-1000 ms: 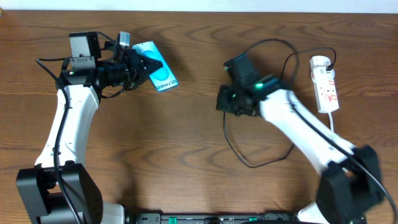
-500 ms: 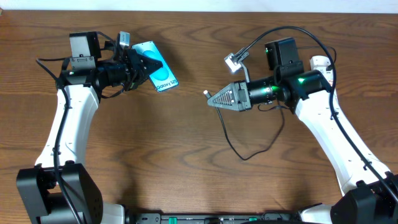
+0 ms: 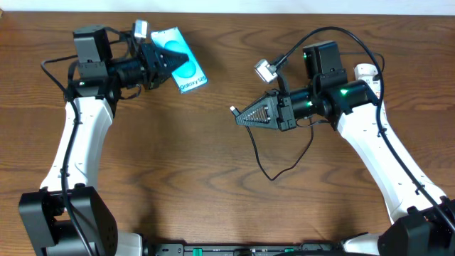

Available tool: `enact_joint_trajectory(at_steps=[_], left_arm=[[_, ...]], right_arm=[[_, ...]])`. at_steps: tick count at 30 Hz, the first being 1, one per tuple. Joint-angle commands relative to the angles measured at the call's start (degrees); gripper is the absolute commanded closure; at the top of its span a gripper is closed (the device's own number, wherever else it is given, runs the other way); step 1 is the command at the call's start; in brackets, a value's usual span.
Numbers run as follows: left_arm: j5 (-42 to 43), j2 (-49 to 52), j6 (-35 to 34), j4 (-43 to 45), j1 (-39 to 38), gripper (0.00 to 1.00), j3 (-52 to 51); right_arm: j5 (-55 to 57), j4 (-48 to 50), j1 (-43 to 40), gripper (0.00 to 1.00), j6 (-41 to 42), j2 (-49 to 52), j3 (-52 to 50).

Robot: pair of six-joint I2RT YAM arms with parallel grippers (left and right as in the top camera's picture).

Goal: Plug charger to phone and switch on socket
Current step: 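Lift the cable plug with the right gripper toward the phone, then bring the plug toward the phone's bottom port held by the left gripper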

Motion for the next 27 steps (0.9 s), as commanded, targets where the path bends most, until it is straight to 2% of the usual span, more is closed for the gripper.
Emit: enact_joint_trajectory(at_steps=[1,12,14,21,27], left_arm=[[4.4,0.3,-7.3,3.4,0.0,0.93,0.0],[2.8,0.3,-20.6,19.3,-2.4,0.92,0.0],[2.0,0.3,-21.2,19.8,-3.0,0.93,0.0],[1.1,0.3,-21.2,19.9,-3.5,0.93,0.0],[-1.9,0.4,-20.6,24.2,-3.5,0.93,0.0]], right_arm=[[0.7,1.5,0.5,0.99,1.4,-0.5,0.9],[7.1,20.0,0.6,0.99,19.0,1.4,0.9],[6.5,23.7,0.6,0.99,22.5,3.6,0.9],[-1.5,33.1,0.6,0.99,27.3,12.7,0.9],[-1.3,38.6,0.6,0.99,29.7,14.6,0.9]])
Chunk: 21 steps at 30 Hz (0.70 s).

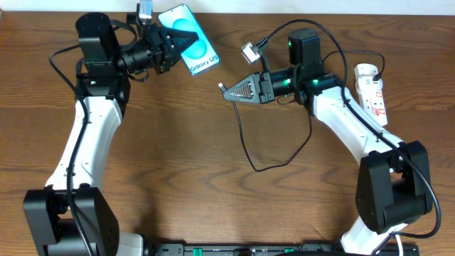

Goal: Plug charger to phone and switch on socket
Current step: 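Bring the plug toward the phone's bottom port held by the left gripper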

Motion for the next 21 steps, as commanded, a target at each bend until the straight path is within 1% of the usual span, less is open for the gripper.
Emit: enact_joint_trajectory(at_steps=[1,6,10,13,17,21], left_arm=[[-2.5,0.3,0.7,2.4,0.0,0.92,0.2],[-2.7,2.9,2.3,4.4,0.0,0.93,0.2],[-2.2,6.9,2.3,5.1,0.0,0.93,0.2],[-0.4,10.2,1.3,8.6,0.0,0.93,0.2],[-0.1,12.5,-0.5,13.9,0.2,0.93,0.2],[-0.5,13.2,-0.7,15.7,0.8,0.93,0.2]], right_arm=[[-2.3,6.4,0.4,0.99,5.6,-0.7,0.6],[-1.5,13.7,0.4,0.99,10.2,-0.4,0.6],[-1.4,14.3,0.4,0.99,10.4,0.5,0.6],[-1.4,14.4,0.4,0.99,10.4,1.9,0.6],[-1.7,15.9,0.3,0.99,11.1,4.3,0.6],[-1.9,21.4,0.3,0.99,15.4,7.9,0.6]])
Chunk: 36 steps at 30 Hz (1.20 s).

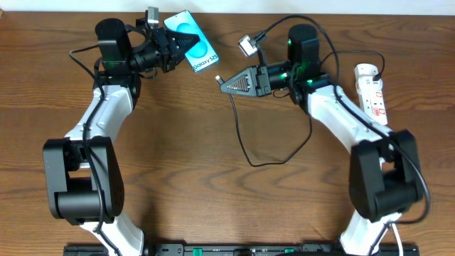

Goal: Plug charger to phone and switch on socket
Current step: 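Bring the plug toward the phone's bottom port held by the left gripper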

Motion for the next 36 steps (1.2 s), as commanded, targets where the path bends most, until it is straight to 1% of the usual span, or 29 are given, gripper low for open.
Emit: enact_joint_trajectory(at_steps=[1,7,9,11,21,29,36], left_arm=[[1.2,-0.4,-0.5,1.5,1.0,0.93,0.7],[2.1,-0.4,-0.5,1.5,2.7,0.93,0.7],[2.3,-0.4,-0.5,1.5,2.9,0.93,0.7],[2.2,-0.4,-0.5,1.6,2.9,0.93,0.7],[1.5,-0.4,-0.5,1.5,2.7,0.93,0.7],[-4.6,-0.4,-2.5,1.5,1.6,0.93,0.7],[-8.8,-0.4,-2.7,1.6,-0.5,0.93,0.7]], right_arm=[[-1.0,4.5,0.3,0.99,5.5,3.9,0.6],[-0.9,19.9,0.4,0.99,18.7,9.0,0.6],[-0.5,23.6,0.4,0.99,21.8,9.6,0.6],[-0.1,25.8,0.6,0.99,23.1,9.9,0.6],[1.3,26.3,1.5,0.99,23.3,9.9,0.6],[4.1,27.0,1.4,0.99,24.4,9.9,0.6],[8.1,32.4,1.4,0.99,30.3,9.9,0.6]])
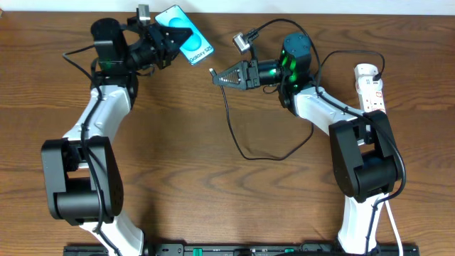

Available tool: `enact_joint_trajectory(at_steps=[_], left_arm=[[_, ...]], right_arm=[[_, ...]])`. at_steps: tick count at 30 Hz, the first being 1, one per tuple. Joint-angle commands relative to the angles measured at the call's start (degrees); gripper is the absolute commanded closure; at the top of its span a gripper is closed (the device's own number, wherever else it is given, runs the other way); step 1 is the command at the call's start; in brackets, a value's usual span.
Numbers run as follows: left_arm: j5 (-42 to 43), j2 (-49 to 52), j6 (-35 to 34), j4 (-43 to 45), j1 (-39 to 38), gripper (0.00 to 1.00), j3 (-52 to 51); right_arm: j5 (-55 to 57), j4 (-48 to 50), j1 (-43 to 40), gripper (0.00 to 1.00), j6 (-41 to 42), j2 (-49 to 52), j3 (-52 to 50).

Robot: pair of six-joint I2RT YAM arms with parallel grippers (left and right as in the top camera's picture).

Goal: Plug charger to phone and switch on socket
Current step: 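Bring the plug toward the phone's bottom port held by the left gripper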

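Observation:
A blue-screened phone (pixel 186 37) reading "Galaxy S25" is held off the table at the back, my left gripper (pixel 173 30) shut on its left half. My right gripper (pixel 217 76) points left, shut on the black charger cable just behind its small plug (pixel 211 70). The plug tip sits a short way right of and below the phone's lower end, not touching it. The cable (pixel 238 139) loops down over the table and back up to the right. The white socket strip (pixel 372 87) lies at the far right edge.
Both arms reach across the back of the brown wooden table (pixel 213 192). A small grey connector (pixel 246 41) on the right arm's own wiring hangs above that gripper. The white wall edge runs along the top.
My right gripper with the plug has moved a little left and up towards the phone. The left gripper has drawn the phone slightly left and tilted it more.
At first the phone was held at the back left and the plug was far off, at mid-table right. Both grippers then came closer along the back edge. The gap between plug and phone has shrunk at each moment, and now it is small.

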Motion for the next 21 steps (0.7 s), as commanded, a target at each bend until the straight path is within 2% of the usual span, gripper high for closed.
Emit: enact_joint_trajectory(at_steps=[1,21], left_arm=[[-2.3,-0.4,-0.3,0.8,-0.9,0.93,0.7],[1.7,-0.4,-0.5,1.3,-0.8,0.93,0.7]], right_arm=[[3.1,2.1,0.2,0.99,4.0,0.4,0.7],[3.1,2.4,0.2,0.99,4.1,0.4,0.7]])
